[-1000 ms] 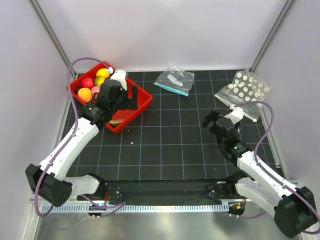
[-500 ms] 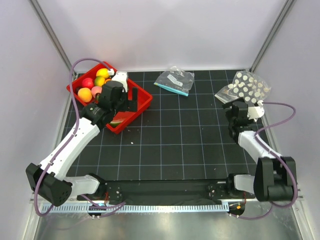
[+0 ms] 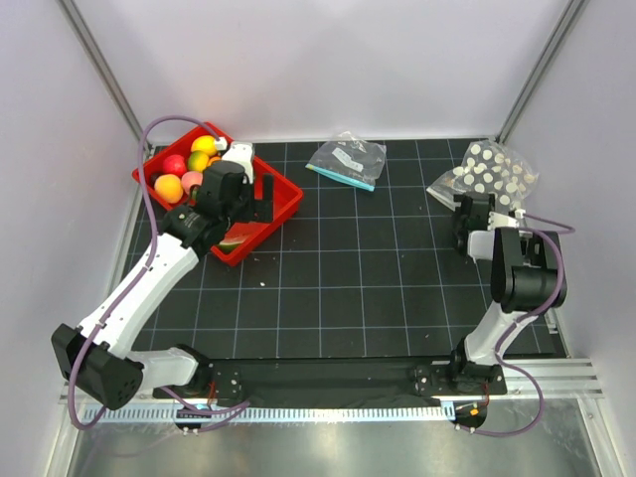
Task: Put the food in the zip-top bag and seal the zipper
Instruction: Pick up the zipper food storage bag at the corner of the board, then open the zipper of the food storage bag at the center of the board.
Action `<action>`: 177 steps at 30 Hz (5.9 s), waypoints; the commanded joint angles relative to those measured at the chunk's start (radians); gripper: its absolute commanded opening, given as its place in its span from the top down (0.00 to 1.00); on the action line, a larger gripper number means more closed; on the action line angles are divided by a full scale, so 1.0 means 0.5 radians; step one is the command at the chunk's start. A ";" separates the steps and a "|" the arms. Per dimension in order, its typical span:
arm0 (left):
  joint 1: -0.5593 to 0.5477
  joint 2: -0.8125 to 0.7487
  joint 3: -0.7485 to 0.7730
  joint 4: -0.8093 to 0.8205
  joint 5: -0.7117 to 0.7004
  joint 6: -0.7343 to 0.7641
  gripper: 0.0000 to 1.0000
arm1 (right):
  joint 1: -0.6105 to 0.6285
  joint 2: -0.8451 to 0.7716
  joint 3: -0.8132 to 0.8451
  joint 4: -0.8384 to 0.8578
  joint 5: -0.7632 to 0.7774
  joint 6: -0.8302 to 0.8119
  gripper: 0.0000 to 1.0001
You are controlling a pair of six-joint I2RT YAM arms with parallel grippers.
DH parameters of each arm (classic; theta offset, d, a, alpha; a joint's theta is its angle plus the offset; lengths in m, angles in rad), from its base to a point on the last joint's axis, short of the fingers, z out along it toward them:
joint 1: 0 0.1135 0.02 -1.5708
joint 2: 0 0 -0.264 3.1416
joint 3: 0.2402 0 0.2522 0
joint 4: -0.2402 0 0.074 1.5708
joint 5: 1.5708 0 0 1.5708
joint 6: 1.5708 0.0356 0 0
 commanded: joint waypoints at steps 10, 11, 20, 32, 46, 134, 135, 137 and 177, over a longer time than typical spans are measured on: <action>-0.005 -0.031 0.066 0.005 0.054 -0.023 0.00 | -0.125 0.277 0.304 0.153 0.129 0.063 0.26; -0.005 -0.031 0.072 0.009 0.051 -0.023 0.00 | -0.128 0.277 0.307 0.156 0.141 0.051 0.30; -0.005 -0.025 0.072 -0.001 0.057 -0.023 0.00 | -0.134 0.166 0.341 0.147 0.199 -0.130 0.84; -0.005 -0.009 0.081 0.006 0.177 -0.029 0.00 | -0.113 -0.140 0.078 0.181 -0.128 -0.290 0.99; -0.039 0.009 0.044 0.107 0.560 0.008 0.00 | 0.479 -0.989 -0.251 -0.147 -0.163 -0.643 0.99; -0.769 0.512 0.060 0.309 0.689 0.091 1.00 | 2.001 -1.850 -0.091 -1.341 0.291 -0.520 0.47; -0.766 0.515 0.063 0.312 0.668 0.100 1.00 | 2.004 -1.850 -0.104 -1.341 0.307 -0.511 0.46; -0.760 0.524 0.072 0.309 0.668 0.103 1.00 | 2.001 -1.840 -0.125 -1.347 0.322 -0.502 0.43; -0.652 0.417 0.057 0.374 0.855 0.005 1.00 | 1.703 -1.267 0.383 -1.675 0.362 -1.059 0.99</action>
